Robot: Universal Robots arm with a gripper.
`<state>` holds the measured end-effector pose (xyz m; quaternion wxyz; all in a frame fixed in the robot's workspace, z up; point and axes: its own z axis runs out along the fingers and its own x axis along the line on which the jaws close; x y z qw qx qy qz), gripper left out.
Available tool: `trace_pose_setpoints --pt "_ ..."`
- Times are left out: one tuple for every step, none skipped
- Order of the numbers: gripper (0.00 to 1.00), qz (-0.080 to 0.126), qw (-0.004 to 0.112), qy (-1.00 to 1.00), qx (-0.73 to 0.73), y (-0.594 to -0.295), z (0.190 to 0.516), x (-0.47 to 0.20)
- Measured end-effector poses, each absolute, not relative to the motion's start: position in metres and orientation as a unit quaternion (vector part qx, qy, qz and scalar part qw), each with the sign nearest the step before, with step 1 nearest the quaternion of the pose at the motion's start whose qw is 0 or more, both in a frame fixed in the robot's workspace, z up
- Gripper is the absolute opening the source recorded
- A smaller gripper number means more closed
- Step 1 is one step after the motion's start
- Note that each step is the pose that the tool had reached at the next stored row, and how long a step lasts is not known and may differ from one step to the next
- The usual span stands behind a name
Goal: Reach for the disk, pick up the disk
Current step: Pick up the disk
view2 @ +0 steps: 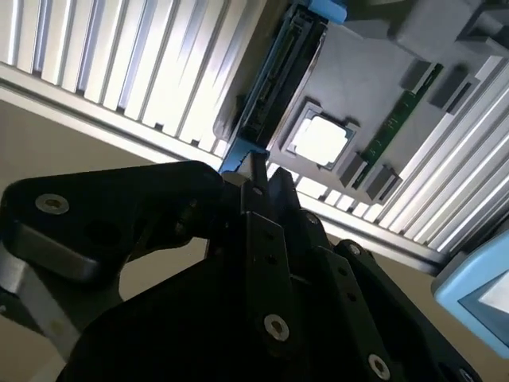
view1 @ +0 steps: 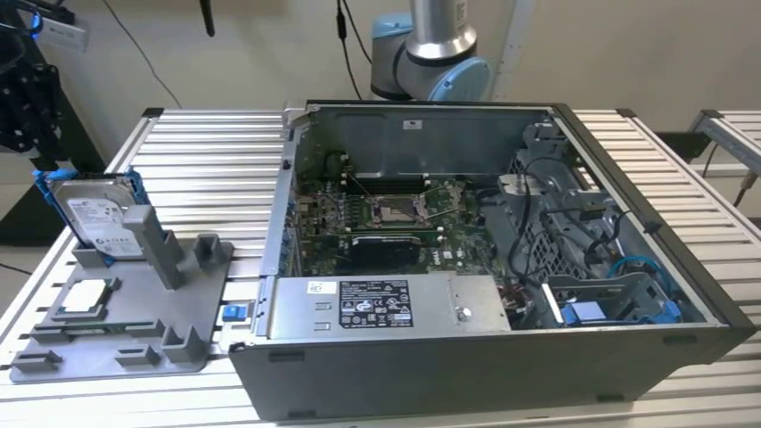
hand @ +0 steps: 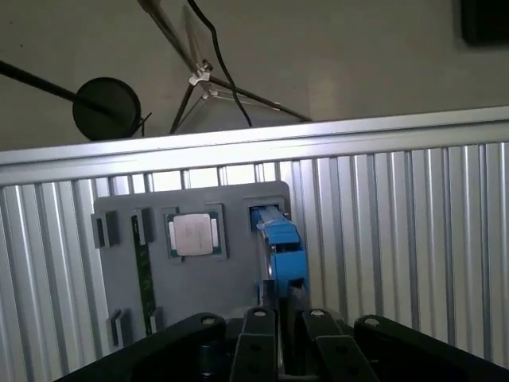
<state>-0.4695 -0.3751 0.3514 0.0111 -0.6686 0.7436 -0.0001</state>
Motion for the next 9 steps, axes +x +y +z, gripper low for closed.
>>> trace_pose_setpoints --pt "1.0 0.0 0.011 0.744 -0.669 -0.3751 0.3514 -0.4695" --pt "1.0 0.0 0.012 0.743 -0.669 -0.3751 0.3514 -0.4695" --pt "1.0 0.001 0.012 0.743 -0.669 -0.3751 0.3514 -0.4695" --pt "1.0 0.001 0.012 0.743 -0.669 -0.3751 0.3514 -0.4695" --pt "1.0 0.001 0.012 0.743 -0.669 -0.3751 0.3514 -0.4695" --pt "1.0 0.002 0.013 0.743 -0.669 -0.3751 0.3514 -0.4694" --pt "1.0 0.002 0.013 0.743 -0.669 -0.3751 0.3514 -0.4695" --pt "1.0 0.002 0.013 0.743 -0.669 -0.3751 0.3514 -0.4695" --pt "1.0 0.002 0.013 0.743 -0.669 -0.3751 0.3514 -0.4695"
